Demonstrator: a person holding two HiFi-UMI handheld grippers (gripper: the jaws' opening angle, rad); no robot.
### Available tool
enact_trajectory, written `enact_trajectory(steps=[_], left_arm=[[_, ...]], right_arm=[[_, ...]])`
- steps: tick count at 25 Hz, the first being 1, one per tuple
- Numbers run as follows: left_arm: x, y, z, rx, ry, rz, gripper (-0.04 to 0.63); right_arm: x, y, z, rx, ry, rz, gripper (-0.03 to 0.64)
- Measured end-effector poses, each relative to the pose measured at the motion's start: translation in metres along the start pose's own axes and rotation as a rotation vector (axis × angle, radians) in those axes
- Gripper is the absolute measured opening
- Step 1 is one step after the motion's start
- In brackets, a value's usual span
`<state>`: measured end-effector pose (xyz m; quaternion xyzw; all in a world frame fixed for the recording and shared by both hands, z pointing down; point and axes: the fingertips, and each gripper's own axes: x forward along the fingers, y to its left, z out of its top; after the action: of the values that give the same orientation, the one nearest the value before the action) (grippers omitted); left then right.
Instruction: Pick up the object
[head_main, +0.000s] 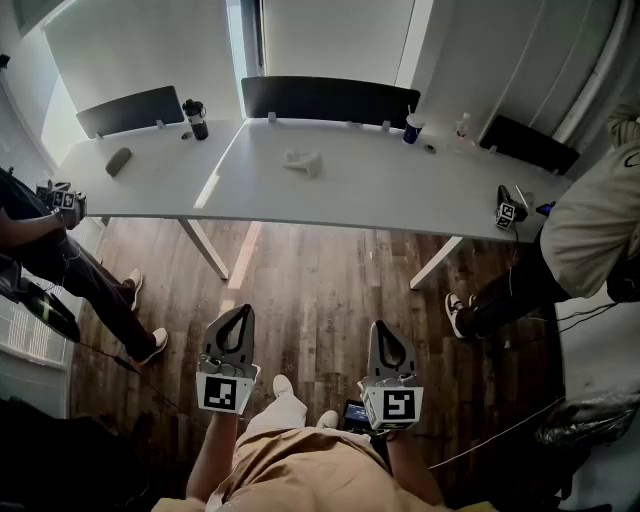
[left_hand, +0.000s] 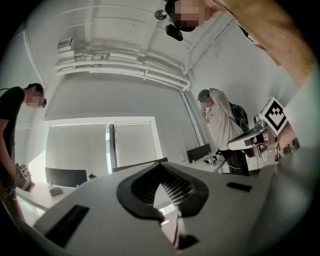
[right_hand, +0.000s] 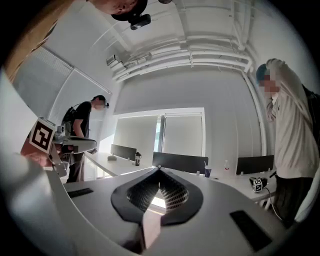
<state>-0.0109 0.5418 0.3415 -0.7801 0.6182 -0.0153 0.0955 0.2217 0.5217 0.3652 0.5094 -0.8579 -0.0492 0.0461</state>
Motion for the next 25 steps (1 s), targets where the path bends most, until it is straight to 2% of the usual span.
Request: enact_trajectory(steps=[4, 10, 14, 16, 25], left_arm=[[0.005, 0.026, -0.008, 0.008, 0.021, -0.012, 0.006], [0.027, 0.068, -0.024, 0.0, 0.034, -0.051, 0.006], [0.033, 0.091, -0.033, -0.053, 0.053, -0.026, 0.006], [0.038, 0.103, -0.034, -0.05, 0.059, -0.02, 0.006], [0.095, 0.112, -0.058, -0.055, 0.08, -0.024, 0.006]], right_arm=[[0.027, 0.016, 0.009, 0.021, -0.002, 0.0, 0.008], [0.083, 0.032, 0.008, 0.091, 0.02, -0.054, 0.008], [0.097, 0.043, 0.013, 0.071, 0.035, -0.043, 0.008], [0.108, 0.046, 0.013, 0.067, 0.038, -0.037, 0.008], [0.145, 0.016, -0.014, 0.078, 0.095, -0.036, 0.008]])
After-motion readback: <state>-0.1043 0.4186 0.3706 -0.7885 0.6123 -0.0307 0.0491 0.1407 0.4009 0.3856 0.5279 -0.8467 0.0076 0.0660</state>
